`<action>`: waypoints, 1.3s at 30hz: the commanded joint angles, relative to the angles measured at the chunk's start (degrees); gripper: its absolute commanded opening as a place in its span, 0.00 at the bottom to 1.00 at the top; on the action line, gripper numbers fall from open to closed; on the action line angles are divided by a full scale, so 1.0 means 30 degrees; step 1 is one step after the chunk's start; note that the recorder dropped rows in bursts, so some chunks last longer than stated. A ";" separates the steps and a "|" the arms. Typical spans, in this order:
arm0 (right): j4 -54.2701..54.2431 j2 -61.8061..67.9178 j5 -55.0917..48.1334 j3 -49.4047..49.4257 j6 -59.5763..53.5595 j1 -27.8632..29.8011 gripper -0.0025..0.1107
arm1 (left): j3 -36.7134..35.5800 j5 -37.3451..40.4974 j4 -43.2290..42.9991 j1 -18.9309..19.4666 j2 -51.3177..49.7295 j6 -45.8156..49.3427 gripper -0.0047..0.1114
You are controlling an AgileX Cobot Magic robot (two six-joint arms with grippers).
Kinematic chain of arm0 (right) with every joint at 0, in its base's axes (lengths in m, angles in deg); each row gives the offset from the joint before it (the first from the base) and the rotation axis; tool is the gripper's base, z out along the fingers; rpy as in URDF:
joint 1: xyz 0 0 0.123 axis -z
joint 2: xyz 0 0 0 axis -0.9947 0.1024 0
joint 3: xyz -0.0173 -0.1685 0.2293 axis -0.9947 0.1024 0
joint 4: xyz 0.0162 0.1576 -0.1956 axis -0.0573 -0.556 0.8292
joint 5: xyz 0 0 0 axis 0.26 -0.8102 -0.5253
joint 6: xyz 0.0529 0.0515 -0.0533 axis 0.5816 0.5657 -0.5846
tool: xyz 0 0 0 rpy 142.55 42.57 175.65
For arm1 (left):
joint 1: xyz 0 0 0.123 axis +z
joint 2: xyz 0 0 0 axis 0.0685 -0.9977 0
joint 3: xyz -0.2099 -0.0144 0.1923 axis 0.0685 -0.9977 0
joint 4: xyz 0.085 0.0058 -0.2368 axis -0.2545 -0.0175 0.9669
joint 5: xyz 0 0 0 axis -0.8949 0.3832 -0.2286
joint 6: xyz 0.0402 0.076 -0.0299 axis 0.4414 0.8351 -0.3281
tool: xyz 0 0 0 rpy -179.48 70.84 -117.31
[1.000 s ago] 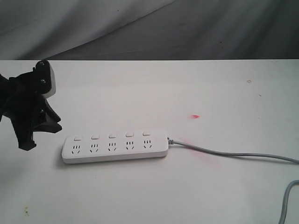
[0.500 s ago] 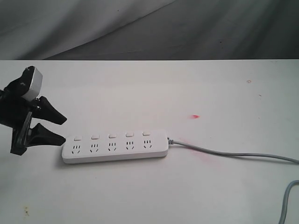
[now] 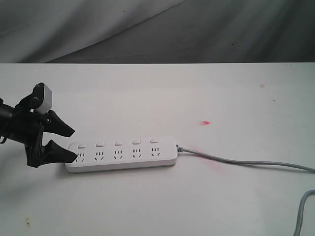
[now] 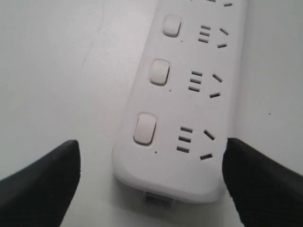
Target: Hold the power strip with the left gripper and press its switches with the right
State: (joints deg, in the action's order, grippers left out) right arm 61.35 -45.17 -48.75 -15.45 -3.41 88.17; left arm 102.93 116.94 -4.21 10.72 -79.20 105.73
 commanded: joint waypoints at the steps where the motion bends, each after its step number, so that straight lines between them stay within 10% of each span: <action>1: 0.0065 -0.0100 0.0022 0.0066 0.0026 0.0176 0.02 | 0.0106 -0.0232 0.0009 0.0004 -0.0304 0.0140 0.71; 39: 0.0065 -0.0100 0.0022 0.0066 0.0026 0.0176 0.02 | 0.0106 -0.2211 -0.4185 -0.1638 -0.0304 0.0140 0.70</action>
State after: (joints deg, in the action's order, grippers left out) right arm 61.35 -45.17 -48.75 -15.45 -3.41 88.17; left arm 102.93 111.09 -15.88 6.13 -80.16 105.85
